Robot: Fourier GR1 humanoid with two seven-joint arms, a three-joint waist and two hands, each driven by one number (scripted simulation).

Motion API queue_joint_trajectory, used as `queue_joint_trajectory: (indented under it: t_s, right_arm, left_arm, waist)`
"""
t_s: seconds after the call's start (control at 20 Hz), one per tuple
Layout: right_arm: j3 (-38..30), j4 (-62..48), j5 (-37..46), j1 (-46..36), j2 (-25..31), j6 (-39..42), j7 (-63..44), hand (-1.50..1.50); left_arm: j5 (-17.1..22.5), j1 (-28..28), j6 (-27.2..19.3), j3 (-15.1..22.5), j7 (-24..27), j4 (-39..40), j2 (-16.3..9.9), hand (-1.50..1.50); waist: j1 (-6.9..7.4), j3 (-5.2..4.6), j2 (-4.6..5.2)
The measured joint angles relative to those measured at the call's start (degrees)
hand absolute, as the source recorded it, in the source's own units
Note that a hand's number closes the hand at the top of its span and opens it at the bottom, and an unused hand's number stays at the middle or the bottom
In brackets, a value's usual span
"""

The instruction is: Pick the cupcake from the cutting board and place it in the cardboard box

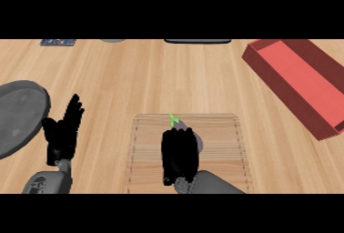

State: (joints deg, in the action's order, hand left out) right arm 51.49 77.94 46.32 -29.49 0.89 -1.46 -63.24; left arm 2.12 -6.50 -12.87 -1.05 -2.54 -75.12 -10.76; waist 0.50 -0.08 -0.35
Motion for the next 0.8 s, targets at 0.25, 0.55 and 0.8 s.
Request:
queue_joint_trajectory:
  t_s: [0.25,0.55,0.8]
  right_arm:
    - [-7.4,-5.1,-0.2,-2.8,0.0,-1.0,0.8,1.5]
    - [-22.2,-17.8,-1.2,-10.9,2.8,-1.9,2.0,1.5]
    - [-27.4,-24.0,1.8,-19.3,2.7,-1.6,2.2,1.5]
  left_arm:
    - [-0.6,0.1,-0.5,0.3,0.7,0.3,0.9,0.0]
    - [-0.8,-1.0,-0.3,0.4,0.4,0.8,1.0,0.0]
    - [-0.1,0.4,0.8,-0.3,0.9,0.1,0.6,0.0]
  waist:
    - [-0.06,0.07,0.25]
    - [0.47,0.07,0.78]
    - [0.46,0.07,0.56]
